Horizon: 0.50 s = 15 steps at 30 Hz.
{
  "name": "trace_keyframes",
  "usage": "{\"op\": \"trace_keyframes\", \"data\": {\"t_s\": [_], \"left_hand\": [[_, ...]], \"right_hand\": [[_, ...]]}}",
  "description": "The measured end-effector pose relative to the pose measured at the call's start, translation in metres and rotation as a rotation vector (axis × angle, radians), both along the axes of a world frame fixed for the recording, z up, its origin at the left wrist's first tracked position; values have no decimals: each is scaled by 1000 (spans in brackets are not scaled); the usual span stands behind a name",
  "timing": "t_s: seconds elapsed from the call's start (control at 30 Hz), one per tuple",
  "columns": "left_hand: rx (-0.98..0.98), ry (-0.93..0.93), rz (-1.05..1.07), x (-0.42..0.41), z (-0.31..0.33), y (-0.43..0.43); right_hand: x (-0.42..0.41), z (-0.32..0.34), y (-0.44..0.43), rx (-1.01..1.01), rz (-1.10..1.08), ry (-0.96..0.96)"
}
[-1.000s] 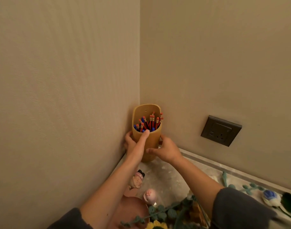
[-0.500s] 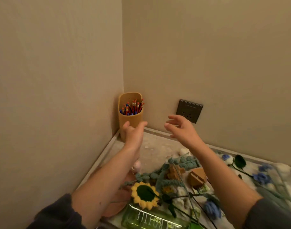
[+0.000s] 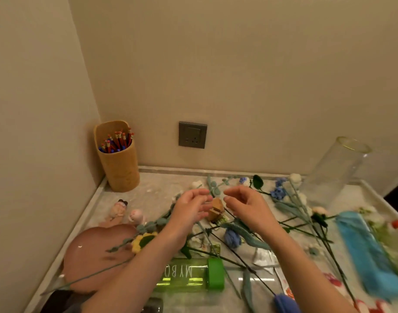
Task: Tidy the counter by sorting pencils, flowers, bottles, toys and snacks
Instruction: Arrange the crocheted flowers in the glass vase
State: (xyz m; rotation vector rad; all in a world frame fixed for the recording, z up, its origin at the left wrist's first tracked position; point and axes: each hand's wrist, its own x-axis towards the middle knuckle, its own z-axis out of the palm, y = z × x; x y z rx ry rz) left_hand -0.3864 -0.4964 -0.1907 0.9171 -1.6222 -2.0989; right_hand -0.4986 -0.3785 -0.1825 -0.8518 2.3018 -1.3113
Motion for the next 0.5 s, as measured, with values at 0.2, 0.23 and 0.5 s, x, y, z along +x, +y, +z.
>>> {"op": "trace_keyframes", "data": {"t_s": [0.2,0.23,0.5], "left_hand": [[-18,-38,-65,-18,-14,51],[-23,-46,-76,-22,-15,61],[-76,-46,-176,-54,-8,125]], "right_hand": [[-13,-3,64,-7,-98,1],[-16,-3,75,2,-106,11],[-47,12,151,-9,-179,55]]}}
